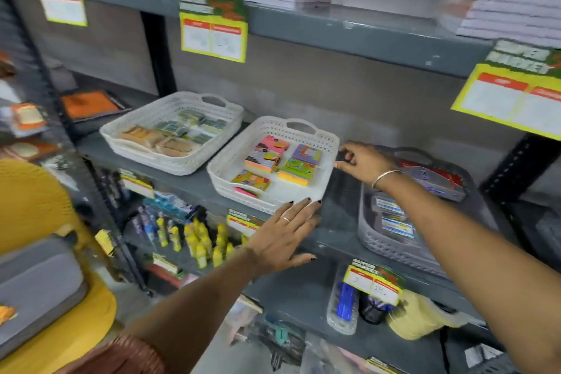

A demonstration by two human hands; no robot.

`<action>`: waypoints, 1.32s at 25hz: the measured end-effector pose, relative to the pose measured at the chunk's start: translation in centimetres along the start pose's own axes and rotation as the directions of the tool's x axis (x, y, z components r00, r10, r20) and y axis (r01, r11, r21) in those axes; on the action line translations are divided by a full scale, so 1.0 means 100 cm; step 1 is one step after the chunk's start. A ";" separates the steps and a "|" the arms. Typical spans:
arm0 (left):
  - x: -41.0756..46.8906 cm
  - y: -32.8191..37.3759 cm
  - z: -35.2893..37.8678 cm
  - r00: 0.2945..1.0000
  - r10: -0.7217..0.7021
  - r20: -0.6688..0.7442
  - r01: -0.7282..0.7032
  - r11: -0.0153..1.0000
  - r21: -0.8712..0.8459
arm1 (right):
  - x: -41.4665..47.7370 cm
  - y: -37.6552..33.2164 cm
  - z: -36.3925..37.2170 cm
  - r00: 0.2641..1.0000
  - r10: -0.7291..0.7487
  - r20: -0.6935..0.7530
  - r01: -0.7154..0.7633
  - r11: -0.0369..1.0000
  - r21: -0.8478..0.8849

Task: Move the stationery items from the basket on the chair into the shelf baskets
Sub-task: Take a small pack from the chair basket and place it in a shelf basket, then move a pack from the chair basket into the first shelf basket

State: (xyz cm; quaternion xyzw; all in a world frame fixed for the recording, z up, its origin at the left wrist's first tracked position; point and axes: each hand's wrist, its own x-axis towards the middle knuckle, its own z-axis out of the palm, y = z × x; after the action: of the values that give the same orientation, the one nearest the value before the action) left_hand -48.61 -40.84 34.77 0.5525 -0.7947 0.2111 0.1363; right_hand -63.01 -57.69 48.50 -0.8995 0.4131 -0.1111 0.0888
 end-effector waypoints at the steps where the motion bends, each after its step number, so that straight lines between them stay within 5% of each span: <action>1: -0.007 -0.012 -0.010 0.999 -0.040 -0.021 0.040 0.999 0.017 | 0.008 -0.020 0.005 1.000 -0.030 0.004 0.030 1.000 0.003; 7: -0.117 -0.149 -0.061 0.912 -0.404 -0.073 0.410 0.904 0.122 | 0.067 -0.182 0.049 0.976 -0.219 -0.019 0.219 0.976 -0.008; 14: -0.284 -0.272 -0.093 0.746 -0.665 -0.006 0.659 0.737 0.150 | 0.107 -0.375 0.115 0.878 -0.460 -0.131 0.463 0.886 -0.009; 22: -0.475 -0.330 -0.087 0.434 -0.892 0.130 0.844 0.452 0.288 | 0.154 -0.573 0.269 0.610 -0.788 0.090 0.776 0.616 0.134; 27: -0.563 -0.316 -0.063 0.216 -0.954 0.207 0.914 0.272 0.301 | 0.165 -0.644 0.365 0.458 -0.845 0.276 0.834 0.516 0.194; 33: -0.648 -0.274 0.004 0.035 -0.923 0.384 0.936 0.165 0.312 | 0.139 -0.699 0.507 0.261 -0.820 0.510 0.869 0.430 0.247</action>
State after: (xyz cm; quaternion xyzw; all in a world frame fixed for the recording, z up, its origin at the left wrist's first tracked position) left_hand -0.10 3.94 10.36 0.9630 -0.2521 -0.0875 0.0384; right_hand 10.24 -19.87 19.21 -0.9694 -0.1728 0.1460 0.0951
